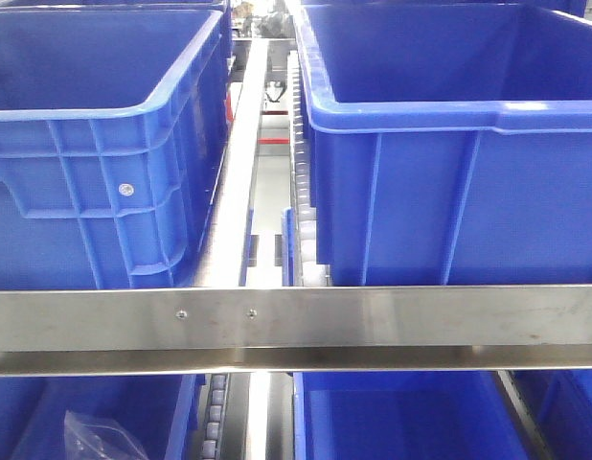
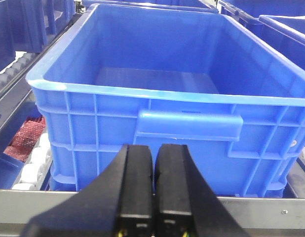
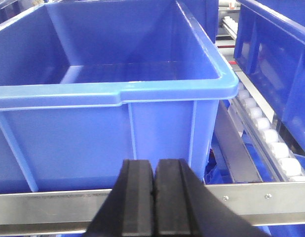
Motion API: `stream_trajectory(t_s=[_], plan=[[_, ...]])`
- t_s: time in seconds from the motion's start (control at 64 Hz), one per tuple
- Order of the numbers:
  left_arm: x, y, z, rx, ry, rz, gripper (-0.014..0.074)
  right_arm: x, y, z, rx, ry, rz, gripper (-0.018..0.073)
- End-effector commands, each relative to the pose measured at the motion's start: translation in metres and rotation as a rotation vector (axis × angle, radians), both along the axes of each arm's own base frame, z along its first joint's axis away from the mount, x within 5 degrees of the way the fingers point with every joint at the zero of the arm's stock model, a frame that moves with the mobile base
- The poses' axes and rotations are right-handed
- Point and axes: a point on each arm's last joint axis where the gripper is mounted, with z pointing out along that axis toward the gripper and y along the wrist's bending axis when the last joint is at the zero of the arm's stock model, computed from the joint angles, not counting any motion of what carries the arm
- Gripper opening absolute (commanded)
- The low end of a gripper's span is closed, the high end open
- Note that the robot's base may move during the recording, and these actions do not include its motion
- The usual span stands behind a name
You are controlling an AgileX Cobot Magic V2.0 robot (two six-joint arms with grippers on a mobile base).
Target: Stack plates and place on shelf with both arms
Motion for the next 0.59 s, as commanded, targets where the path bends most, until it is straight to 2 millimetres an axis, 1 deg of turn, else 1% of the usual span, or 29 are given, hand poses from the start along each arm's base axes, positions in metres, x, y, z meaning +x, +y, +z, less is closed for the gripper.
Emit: stream_trajectory(t_s=[0.0, 0.219, 0.391, 0.578], plan=[[-0.0019, -0.0007, 0.0078, -0.016, -0.100, -0.010, 0.0087, -0.0017, 0.0002, 0.0093, -0.016, -0.105, 0.000, 0.0024], [-0.0019, -0.0007, 0.0079, -0.012, -0.102, -0.011, 0.0087, -0.0017, 0.0002, 0.0093, -0.016, -0.105, 0.000, 0.0024], [-0.0023, -0.0011, 0.0113, 0.046, -0.144, -0.012, 0.0087, -0.0017, 0.0002, 0.0093, -0.016, -0.105, 0.000, 0.0024], [-0.0021, -0.0009, 0.0094, 0.042, -0.123, -0.010, 0.0087, -0.0017, 0.0002, 0.0093, -0.016, -0.105, 0.000, 0.0024]])
